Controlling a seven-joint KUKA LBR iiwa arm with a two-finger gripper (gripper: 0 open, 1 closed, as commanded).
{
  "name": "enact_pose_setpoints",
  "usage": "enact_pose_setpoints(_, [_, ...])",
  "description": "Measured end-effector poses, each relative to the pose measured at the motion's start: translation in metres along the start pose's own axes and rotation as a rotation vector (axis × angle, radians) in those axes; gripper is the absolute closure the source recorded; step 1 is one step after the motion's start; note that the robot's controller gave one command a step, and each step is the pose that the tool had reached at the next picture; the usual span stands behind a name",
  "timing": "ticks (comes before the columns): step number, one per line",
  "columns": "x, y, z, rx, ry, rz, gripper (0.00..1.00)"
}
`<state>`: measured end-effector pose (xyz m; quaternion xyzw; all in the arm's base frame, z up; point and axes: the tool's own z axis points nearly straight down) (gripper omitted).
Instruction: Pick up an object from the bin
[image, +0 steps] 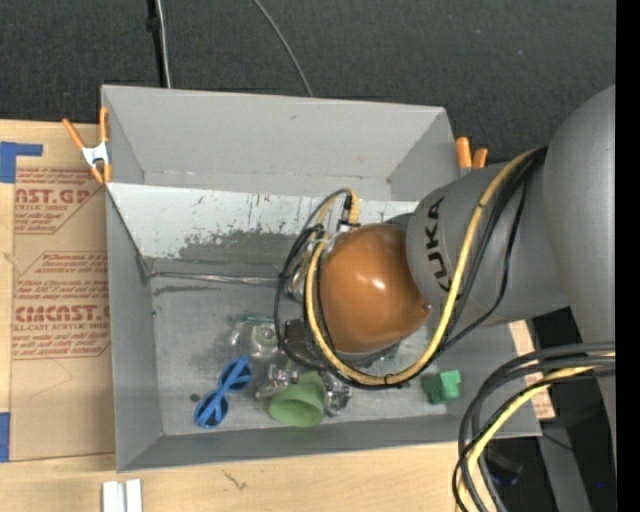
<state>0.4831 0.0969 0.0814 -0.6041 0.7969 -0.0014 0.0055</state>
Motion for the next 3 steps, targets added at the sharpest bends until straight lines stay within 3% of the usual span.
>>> enact_pose_setpoints(1, [-0.009,-0.03,-0.108,-0.001,0.001,-0.003,1.0])
enact_pose_setpoints(2, [-0.038,-0.026,-0.241,0.0,0.0,-0.004,1.0])
enact_pose_setpoints(3, [-0.023,-0.068,-0.263,-0.006,0.003,-0.128,1.0])
